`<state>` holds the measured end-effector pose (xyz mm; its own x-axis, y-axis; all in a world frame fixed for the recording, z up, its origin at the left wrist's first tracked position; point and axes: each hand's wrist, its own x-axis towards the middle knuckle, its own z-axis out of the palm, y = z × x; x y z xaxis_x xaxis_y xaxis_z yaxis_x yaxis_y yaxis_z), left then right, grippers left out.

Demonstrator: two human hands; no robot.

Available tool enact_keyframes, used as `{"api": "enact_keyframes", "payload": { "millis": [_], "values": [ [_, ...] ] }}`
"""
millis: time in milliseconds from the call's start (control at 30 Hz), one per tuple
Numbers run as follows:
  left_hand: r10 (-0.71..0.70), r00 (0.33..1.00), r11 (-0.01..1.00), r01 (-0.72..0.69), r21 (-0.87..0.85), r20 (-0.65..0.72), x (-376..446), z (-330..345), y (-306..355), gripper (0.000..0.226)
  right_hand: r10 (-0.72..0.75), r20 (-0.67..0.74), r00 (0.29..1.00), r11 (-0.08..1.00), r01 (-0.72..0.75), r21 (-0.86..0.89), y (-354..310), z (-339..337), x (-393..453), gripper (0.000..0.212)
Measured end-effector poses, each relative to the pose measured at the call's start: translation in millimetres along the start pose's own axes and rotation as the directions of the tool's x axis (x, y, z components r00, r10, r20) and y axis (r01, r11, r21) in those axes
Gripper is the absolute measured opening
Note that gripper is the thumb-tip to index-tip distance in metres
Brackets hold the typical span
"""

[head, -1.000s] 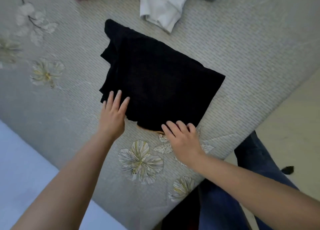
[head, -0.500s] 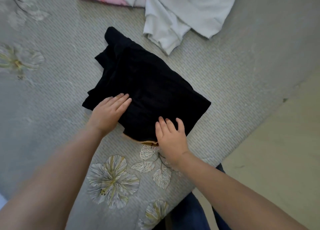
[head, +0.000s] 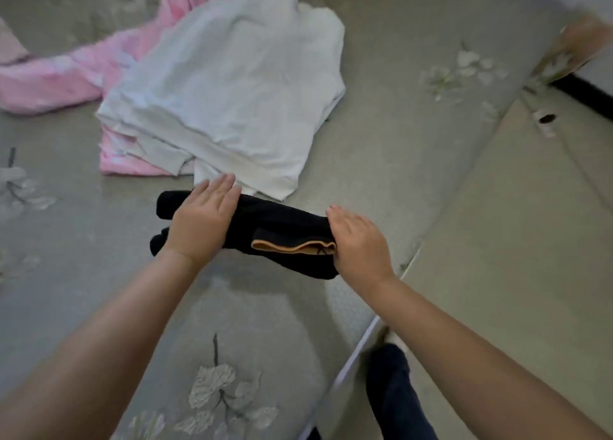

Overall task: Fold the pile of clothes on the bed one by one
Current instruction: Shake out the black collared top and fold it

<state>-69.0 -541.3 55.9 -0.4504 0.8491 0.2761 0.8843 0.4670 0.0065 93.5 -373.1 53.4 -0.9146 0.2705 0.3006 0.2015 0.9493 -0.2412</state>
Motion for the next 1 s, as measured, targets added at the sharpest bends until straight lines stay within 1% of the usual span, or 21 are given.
{"api": "enact_keyframes", "payload": {
  "millis": [67, 167, 267, 333, 367, 400, 433, 467, 500, 533, 567, 633, 800, 933, 1000],
  "values": [
    [0.089, 0.995, 0.995, -0.087, 0.048, -0.042, 55, -14, 33, 0.035, 0.001, -0.065, 0.998, 1.000, -0.002, -0.025, 48, -38, 12, 0.059],
    [0.187, 0.982, 0.977, -0.182, 0.112, -0.035, 135, -32, 97, 0.040, -0.031, -0.155, 0.987, 0.994, 0.014, -0.110, 131, -96, 18, 0.062],
    [0.254, 0.967, 0.951, -0.247, 0.185, -0.012, 215, -49, 172, 0.029, -0.031, -0.219, 0.975, 0.980, -0.013, -0.200, 221, -155, 15, 0.060],
    [0.279, 0.960, 0.946, -0.272, 0.177, -0.017, 274, -61, 227, 0.050, -0.026, -0.271, 0.962, 0.967, -0.045, -0.252, 280, -199, 13, 0.051],
    [0.281, 0.959, 0.947, -0.273, 0.172, -0.025, 302, -68, 255, 0.058, -0.028, -0.292, 0.956, 0.956, -0.060, -0.286, 309, -222, 12, 0.043],
    [0.297, 0.954, 0.945, -0.288, 0.154, -0.037, 331, -73, 282, 0.059, -0.025, -0.310, 0.951, 0.941, -0.082, -0.327, 336, -246, 12, 0.034],
    [0.324, 0.945, 0.938, -0.316, 0.146, -0.040, 359, -77, 308, 0.058, -0.009, -0.326, 0.945, 0.925, -0.116, -0.361, 363, -271, 12, 0.033],
    [0.361, 0.932, 0.925, -0.352, 0.145, -0.043, 385, -80, 333, 0.056, 0.013, -0.346, 0.938, 0.909, -0.155, -0.386, 389, -294, 11, 0.034],
    [0.379, 0.925, 0.917, -0.371, 0.146, -0.028, 411, -83, 356, 0.054, 0.037, -0.366, 0.930, 0.895, -0.194, -0.402, 413, -316, 11, 0.040],
    [0.378, 0.925, 0.911, -0.378, 0.167, 0.032, 435, -87, 377, 0.052, 0.055, -0.383, 0.922, 0.878, -0.228, -0.422, 435, -336, 10, 0.049],
    [0.381, 0.923, 0.904, -0.385, 0.185, 0.061, 460, -91, 397, 0.052, 0.066, -0.392, 0.917, 0.858, -0.253, -0.447, 457, -355, 9, 0.056],
    [0.416, 0.909, 0.887, -0.412, 0.210, 0.025, 510, -97, 435, 0.053, 0.091, -0.403, 0.911, 0.826, -0.295, -0.481, 499, -389, 9, 0.060],
    [0.481, 0.877, 0.844, -0.456, 0.283, -0.023, 631, -120, 520, 0.053, 0.148, -0.446, 0.883, 0.759, -0.391, -0.520, 603, -464, 32, 0.060],
    [0.526, 0.843, 0.823, -0.470, 0.319, -0.113, 739, -138, 570, 0.053, 0.161, -0.476, 0.865, 0.743, -0.424, -0.519, 693, -521, 74, 0.053],
    [0.533, 0.831, 0.824, -0.469, 0.319, -0.156, 799, -148, 590, 0.053, 0.166, -0.492, 0.855, 0.733, -0.441, -0.518, 739, -548, 103, 0.054]
  ]
}}
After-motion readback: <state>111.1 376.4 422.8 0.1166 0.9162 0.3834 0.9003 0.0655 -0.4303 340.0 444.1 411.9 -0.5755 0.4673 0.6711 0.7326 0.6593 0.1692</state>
